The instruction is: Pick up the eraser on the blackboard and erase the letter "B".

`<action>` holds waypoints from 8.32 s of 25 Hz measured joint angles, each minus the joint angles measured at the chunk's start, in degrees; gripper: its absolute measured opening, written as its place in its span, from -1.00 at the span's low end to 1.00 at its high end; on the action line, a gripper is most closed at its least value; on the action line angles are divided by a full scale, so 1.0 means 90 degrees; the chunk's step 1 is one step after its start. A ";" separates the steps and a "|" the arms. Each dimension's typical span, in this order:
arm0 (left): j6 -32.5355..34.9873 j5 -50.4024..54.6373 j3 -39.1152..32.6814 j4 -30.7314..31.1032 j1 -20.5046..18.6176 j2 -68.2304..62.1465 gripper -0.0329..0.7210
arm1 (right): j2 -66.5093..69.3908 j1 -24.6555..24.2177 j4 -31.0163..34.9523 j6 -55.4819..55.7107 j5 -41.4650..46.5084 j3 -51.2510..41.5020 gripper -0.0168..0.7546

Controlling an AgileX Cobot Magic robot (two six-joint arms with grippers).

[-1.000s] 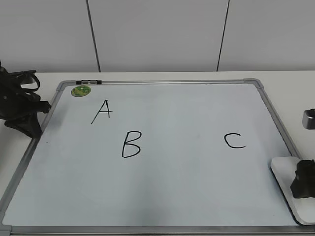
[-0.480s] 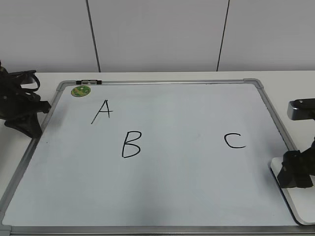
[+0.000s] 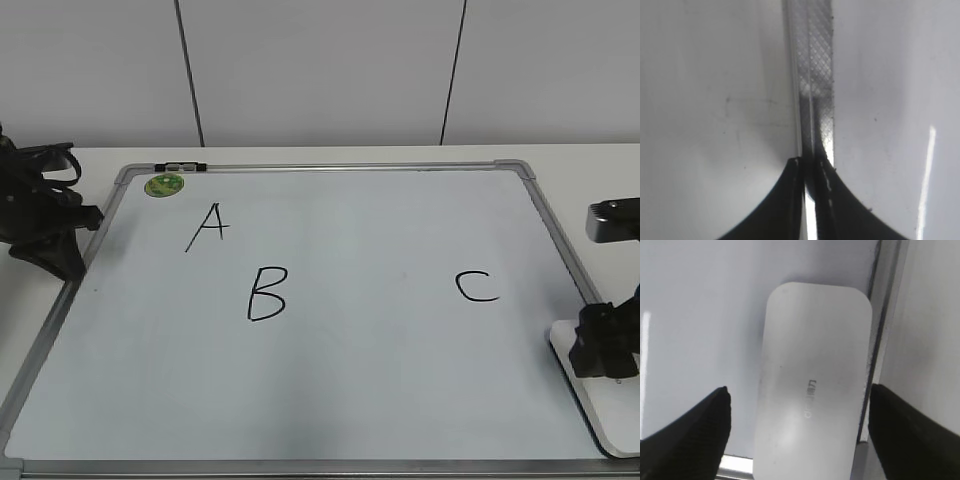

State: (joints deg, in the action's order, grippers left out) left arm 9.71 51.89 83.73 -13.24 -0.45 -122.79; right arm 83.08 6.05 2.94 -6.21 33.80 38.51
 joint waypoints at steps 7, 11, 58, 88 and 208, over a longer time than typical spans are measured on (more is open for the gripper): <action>0.0000 0.0000 0.0000 0.0000 0.0000 0.0000 -0.88 | 0.0317 0.0000 -0.0175 0.0179 -0.0100 0.0000 0.74; 0.0000 0.0000 0.0000 0.0000 0.0000 0.0000 -0.88 | 0.0413 0.0000 -0.0133 0.0179 -0.0176 0.0000 0.74; 0.0000 0.0000 0.0000 0.0000 0.0000 0.0000 -0.88 | 0.0799 0.0016 -0.0070 0.0142 0.0772 0.0832 0.47; 0.0000 -0.0011 0.0000 0.0000 0.0000 0.0000 -0.88 | 0.3089 0.2898 -0.0070 -0.0102 0.2389 0.5469 0.46; 0.0000 -0.0026 0.0000 0.0000 0.0000 0.0000 -0.88 | 0.2276 0.0769 -0.1395 0.0207 0.4159 0.6615 0.46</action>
State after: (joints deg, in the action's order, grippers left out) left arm 9.71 51.65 83.73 -13.24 -0.45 -122.79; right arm 103.56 12.97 -9.61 -4.34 71.23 98.04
